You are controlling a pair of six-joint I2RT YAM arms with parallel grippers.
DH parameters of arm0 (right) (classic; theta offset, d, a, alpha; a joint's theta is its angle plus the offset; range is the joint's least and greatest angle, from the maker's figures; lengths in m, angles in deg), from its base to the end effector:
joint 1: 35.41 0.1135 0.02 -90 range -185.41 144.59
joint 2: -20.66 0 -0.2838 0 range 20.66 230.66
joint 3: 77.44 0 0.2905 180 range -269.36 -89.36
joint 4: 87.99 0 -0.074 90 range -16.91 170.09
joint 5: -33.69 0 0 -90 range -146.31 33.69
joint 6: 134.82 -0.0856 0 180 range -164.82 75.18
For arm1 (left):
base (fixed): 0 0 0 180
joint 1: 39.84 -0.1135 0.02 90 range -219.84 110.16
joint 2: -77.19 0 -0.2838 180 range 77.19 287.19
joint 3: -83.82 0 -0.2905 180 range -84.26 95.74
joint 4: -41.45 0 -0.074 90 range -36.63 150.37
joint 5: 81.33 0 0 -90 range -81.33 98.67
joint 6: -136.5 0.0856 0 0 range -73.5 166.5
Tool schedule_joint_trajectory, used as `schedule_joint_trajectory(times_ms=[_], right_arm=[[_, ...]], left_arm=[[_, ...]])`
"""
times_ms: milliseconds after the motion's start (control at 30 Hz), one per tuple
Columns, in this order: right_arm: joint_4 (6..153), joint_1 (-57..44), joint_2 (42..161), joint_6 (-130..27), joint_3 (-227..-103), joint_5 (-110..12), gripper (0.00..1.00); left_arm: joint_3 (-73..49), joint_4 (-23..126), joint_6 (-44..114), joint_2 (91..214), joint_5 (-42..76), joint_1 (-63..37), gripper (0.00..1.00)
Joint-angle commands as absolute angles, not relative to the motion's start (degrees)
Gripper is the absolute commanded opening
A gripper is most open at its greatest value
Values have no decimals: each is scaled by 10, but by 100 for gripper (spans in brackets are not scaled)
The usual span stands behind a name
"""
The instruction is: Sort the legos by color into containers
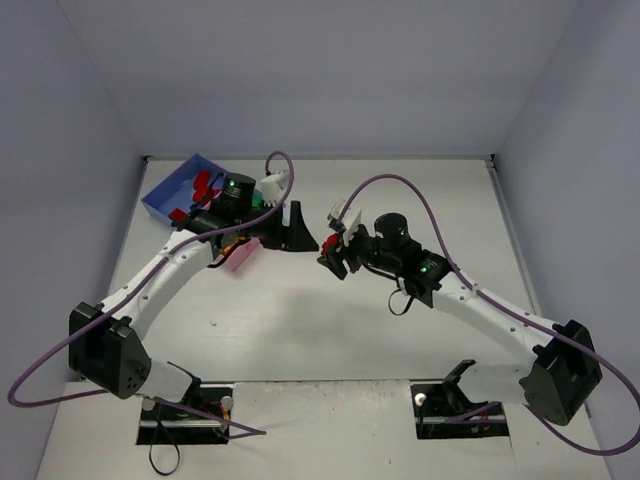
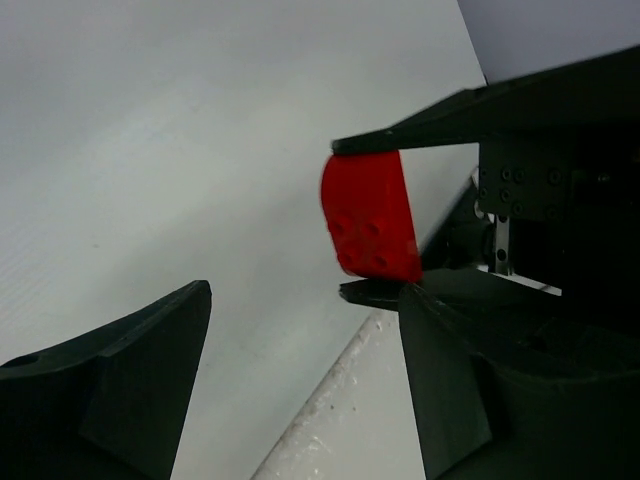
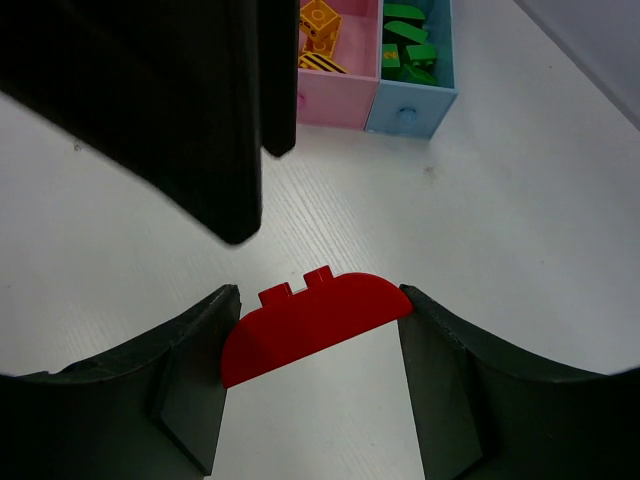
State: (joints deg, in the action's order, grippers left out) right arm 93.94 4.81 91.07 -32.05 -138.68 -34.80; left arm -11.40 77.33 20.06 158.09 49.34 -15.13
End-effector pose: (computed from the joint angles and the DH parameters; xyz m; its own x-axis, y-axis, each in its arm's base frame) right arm 0.2577 0.2590 0.3152 0.1003 -0.1845 -0.9777 -0.8780 0.4458 -0.1742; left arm 0.3244 -0.2107 0.3398 -0.7958 -0.0056 -0.6056 0.5191 0.5087 -0.6868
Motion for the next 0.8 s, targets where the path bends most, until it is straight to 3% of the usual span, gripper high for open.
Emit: schedule_joint_trajectory(times_ms=[0,633,767], right_arm=[[972,62,911,-309,-1422,-335,6],[980,79,905,-316,-1427,-333,7],[984,79,909,-315,-1430,-333,7]], left_arm=[[-118,725,195,1572,549,-125,69],[-134,655,161,1615,598,-89,68],[-139,653,162,1631,608,-82,62]])
